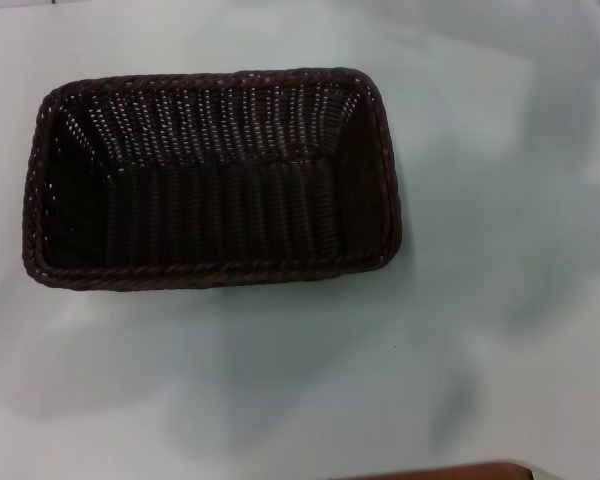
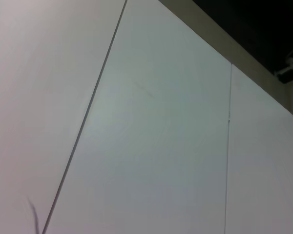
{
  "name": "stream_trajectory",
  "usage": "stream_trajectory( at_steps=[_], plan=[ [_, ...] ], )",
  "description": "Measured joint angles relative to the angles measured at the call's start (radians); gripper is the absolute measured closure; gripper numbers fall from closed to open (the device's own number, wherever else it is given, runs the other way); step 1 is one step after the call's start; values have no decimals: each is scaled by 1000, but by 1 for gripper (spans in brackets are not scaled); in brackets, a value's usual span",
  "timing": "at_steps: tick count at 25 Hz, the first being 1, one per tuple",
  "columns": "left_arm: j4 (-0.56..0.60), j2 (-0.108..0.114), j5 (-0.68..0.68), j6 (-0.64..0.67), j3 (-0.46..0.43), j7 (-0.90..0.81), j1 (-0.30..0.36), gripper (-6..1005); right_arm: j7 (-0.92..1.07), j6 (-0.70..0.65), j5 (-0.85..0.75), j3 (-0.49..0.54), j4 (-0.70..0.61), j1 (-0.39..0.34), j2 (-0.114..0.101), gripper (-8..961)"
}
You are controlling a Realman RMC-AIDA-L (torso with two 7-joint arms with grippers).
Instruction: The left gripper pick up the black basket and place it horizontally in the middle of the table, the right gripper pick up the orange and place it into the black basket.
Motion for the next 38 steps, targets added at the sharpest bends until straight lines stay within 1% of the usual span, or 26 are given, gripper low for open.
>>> stream_trajectory(
  at_steps=[1,3,5,6,9,11,13,17,19,22,25,29,32,35,38],
  plan=[
    [0,0,0,0,0,0,0,401,-20,-27,15,-23,0,10,12,888],
    [-4,-1,1,0,0,0,-1,401,-54,-67,37,-86,11,34,28,885],
    [-9,-1,1,-1,0,0,-1,401,-71,-65,48,-189,37,63,32,882],
    [-14,-1,0,-1,-1,0,-1,401,-73,-54,49,-224,47,73,32,880],
    [-25,0,-1,-2,-2,0,0,401,-74,6,48,-338,77,96,32,806],
    [-26,0,0,-3,-2,0,1,401,-74,43,47,-380,89,99,32,710],
    [-26,-1,0,-3,-2,0,2,401,-74,58,50,-394,96,96,32,614],
    [-27,-1,-1,-3,-3,0,4,401,-75,61,65,-381,99,75,32,454],
    [-28,-2,-2,-3,-4,0,5,401,-88,60,97,-374,96,52,30,379],
    [-44,-3,-9,-3,-5,2,5,401,-155,58,197,-349,95,-3,29,271],
    [-54,-4,-17,-3,-6,5,5,401,-244,53,388,-301,127,-78,32,165],
    [-59,-5,-30,-2,-16,7,11,401,-363,15,693,-245,236,-166,31,168],
    [-81,-5,-49,0,-30,8,14,401,-542,-73,885,-188,347,-219,31,171],
    [-90,-4,-52,2,-40,17,17,401,-781,-172,1006,-134,463,-248,34,173],
    [-91,-5,-52,5,-42,39,23,401,-1021,-235,1077,-90,581,-260,35,175]
  ],
)
